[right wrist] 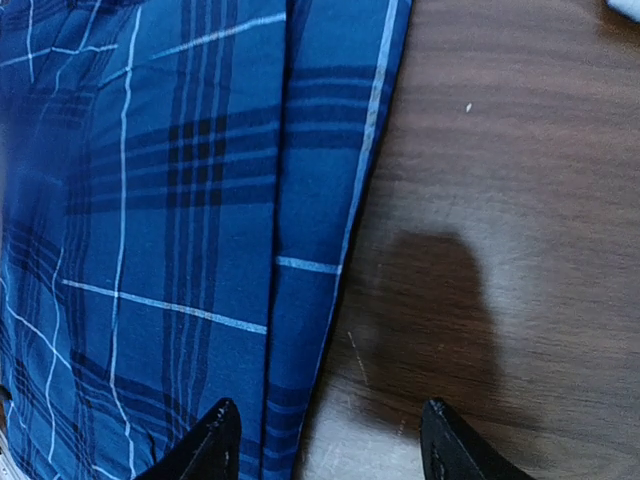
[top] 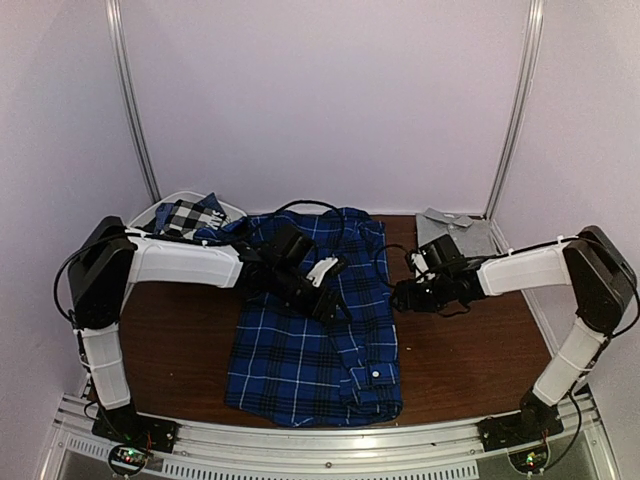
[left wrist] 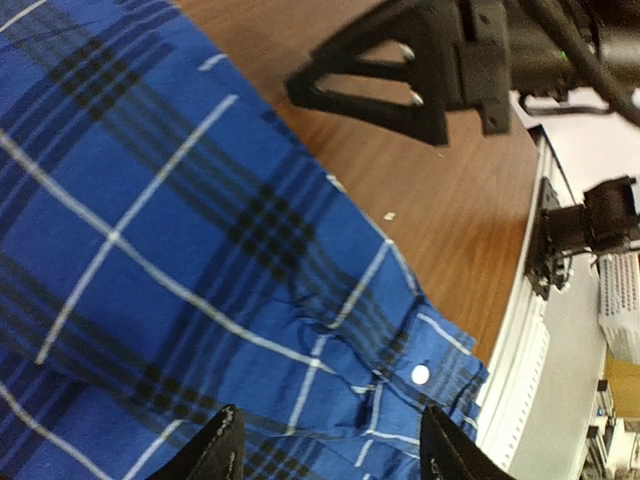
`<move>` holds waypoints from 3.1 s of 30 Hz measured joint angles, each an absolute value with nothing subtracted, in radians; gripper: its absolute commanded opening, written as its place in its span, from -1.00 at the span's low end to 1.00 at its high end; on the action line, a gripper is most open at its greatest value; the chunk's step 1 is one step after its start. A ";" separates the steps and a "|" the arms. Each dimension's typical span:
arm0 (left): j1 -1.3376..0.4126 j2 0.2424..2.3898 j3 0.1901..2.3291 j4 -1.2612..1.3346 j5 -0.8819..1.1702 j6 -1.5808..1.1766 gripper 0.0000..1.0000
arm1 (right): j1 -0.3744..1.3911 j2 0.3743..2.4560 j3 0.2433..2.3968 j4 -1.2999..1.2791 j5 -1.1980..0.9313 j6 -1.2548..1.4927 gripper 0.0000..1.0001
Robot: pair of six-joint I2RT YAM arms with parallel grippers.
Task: Fold and stack the long sleeve shirts
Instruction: Move the right arm to the center of the board with the 1/3-folded shirt, then pick up the sleeve from the 1/3-folded shirt.
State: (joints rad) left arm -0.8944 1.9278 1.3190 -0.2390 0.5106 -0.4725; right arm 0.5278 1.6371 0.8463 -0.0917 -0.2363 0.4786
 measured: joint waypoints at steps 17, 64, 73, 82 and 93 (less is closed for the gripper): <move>-0.752 1.800 1.170 -0.294 0.186 -0.578 0.13 | 0.585 1.818 0.947 -0.042 -0.257 0.501 -0.68; -0.954 1.858 1.148 -0.383 0.027 -0.646 0.07 | 0.366 1.666 0.867 -0.216 -0.128 0.368 0.05; -0.817 1.737 1.264 -0.451 -0.121 -0.617 0.07 | 0.393 1.523 0.937 -0.257 -0.147 0.361 0.46; -0.657 1.774 1.400 -0.494 -0.226 -0.565 0.09 | 0.398 1.385 0.942 -0.219 -0.221 0.374 0.54; -0.595 2.086 1.765 -0.494 -0.221 -0.424 0.09 | 0.399 1.157 0.909 -0.094 -0.248 0.422 0.62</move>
State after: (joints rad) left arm -0.5949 2.0861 1.7645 -0.4942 -0.2211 -0.4236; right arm 0.3992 1.1568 0.9092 -0.0937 -0.2481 0.4225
